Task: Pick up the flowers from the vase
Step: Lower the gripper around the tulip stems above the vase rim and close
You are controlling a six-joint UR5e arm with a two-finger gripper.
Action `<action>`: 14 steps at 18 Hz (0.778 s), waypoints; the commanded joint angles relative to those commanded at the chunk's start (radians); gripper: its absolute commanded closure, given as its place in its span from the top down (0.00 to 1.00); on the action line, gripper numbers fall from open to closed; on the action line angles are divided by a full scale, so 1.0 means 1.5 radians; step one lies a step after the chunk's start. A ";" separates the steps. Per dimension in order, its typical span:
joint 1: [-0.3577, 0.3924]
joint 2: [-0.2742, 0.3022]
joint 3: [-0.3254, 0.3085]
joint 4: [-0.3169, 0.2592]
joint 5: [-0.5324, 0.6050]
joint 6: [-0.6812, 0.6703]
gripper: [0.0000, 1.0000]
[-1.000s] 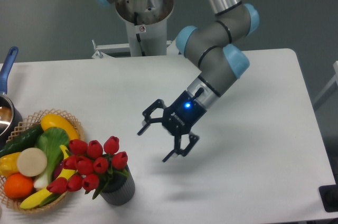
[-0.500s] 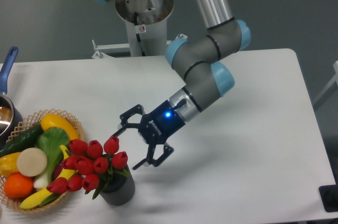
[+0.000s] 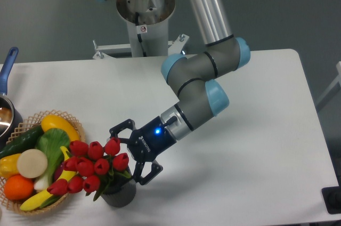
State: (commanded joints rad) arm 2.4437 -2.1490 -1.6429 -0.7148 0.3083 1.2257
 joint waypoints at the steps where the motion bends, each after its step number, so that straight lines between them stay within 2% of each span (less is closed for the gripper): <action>1: -0.002 -0.001 0.000 0.000 0.000 0.000 1.00; 4: -0.011 -0.001 0.000 0.000 0.001 -0.001 1.00; 5: -0.012 -0.001 -0.001 0.000 0.001 -0.001 0.96; 6: -0.012 0.000 -0.001 0.000 0.001 -0.001 0.87; 8: -0.012 0.000 -0.001 0.000 0.000 0.000 0.46; 9: -0.012 0.000 -0.001 0.000 0.000 0.001 0.29; 10: -0.012 0.001 -0.001 0.000 0.000 0.002 0.17; 12: -0.011 0.002 -0.001 0.000 0.000 0.004 0.02; 14: -0.007 0.004 -0.001 0.000 0.000 0.005 0.00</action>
State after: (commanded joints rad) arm 2.4329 -2.1430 -1.6444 -0.7148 0.3083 1.2333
